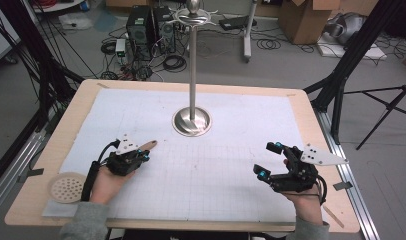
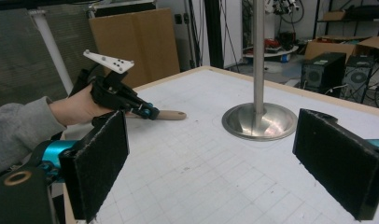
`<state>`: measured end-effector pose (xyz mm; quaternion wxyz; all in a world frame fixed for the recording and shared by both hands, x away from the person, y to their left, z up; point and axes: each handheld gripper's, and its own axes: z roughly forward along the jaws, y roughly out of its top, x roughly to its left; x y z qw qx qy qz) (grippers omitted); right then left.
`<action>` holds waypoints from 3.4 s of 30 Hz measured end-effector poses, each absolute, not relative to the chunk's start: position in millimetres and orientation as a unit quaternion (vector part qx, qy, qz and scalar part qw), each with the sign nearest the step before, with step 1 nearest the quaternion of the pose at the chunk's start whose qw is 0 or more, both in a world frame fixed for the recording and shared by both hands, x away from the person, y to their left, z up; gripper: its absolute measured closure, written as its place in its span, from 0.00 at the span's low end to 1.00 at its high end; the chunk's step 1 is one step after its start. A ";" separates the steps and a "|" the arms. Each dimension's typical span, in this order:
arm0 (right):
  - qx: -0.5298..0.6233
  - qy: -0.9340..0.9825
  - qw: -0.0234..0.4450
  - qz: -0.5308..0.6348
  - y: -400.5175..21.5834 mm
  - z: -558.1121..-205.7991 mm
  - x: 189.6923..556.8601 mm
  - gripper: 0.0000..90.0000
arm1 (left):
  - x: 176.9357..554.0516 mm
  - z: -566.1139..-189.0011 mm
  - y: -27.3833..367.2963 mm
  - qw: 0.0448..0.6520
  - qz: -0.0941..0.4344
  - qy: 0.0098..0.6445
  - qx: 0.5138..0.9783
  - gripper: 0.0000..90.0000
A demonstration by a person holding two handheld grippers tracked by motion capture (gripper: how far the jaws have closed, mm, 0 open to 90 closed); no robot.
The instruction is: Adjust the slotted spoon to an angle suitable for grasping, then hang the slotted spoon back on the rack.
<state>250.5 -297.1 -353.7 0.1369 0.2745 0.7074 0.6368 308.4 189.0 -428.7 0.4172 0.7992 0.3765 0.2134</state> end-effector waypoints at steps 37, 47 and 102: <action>0.274 0.726 0.138 0.615 -289.2 -357.7 253.9 0.11 | 271.3 -382.1 300.5 0.443 0.142 0.312 0.828 0.30; 0.271 0.728 0.134 0.615 -287.8 -358.0 253.8 0.11 | 275.3 -385.0 315.7 0.444 0.126 0.301 0.835 0.17; 0.255 0.739 0.125 0.610 -290.0 -358.7 248.1 0.11 | 309.8 -420.5 296.9 0.279 0.102 0.321 0.899 0.65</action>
